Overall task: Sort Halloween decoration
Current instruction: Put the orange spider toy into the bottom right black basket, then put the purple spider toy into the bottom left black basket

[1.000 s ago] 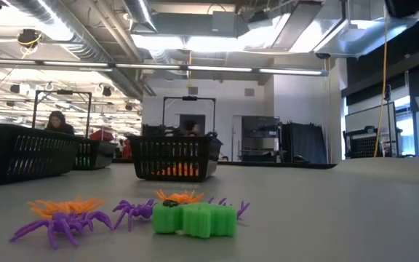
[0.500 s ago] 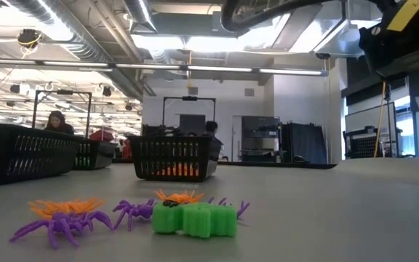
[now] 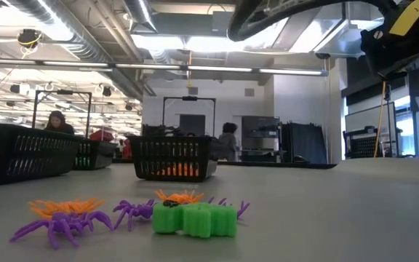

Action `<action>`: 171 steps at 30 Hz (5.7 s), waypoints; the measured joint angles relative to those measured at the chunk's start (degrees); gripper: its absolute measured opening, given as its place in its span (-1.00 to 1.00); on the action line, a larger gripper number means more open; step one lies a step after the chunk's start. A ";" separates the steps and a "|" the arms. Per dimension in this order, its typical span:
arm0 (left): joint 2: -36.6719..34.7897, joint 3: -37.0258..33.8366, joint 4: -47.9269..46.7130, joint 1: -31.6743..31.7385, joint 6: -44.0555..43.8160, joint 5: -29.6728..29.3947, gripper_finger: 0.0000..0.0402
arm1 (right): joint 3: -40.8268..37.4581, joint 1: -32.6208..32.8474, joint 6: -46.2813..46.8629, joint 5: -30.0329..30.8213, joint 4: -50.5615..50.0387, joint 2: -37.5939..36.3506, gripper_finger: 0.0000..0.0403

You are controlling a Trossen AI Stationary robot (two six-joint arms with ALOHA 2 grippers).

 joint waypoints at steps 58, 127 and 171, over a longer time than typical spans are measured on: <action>-0.02 0.02 -7.50 0.00 -4.90 -2.77 -0.99 | 20.04 -23.66 -38.24 7.72 4.67 0.14 -0.17; 0.00 0.02 -9.68 1.29 -7.67 -7.31 -0.99 | 6.40 9.23 0.97 9.30 -3.81 -2.90 -0.25; 1.49 0.07 -14.14 1.84 -12.37 -7.21 -0.99 | -3.15 8.15 -4.39 3.10 2.44 -2.33 -0.88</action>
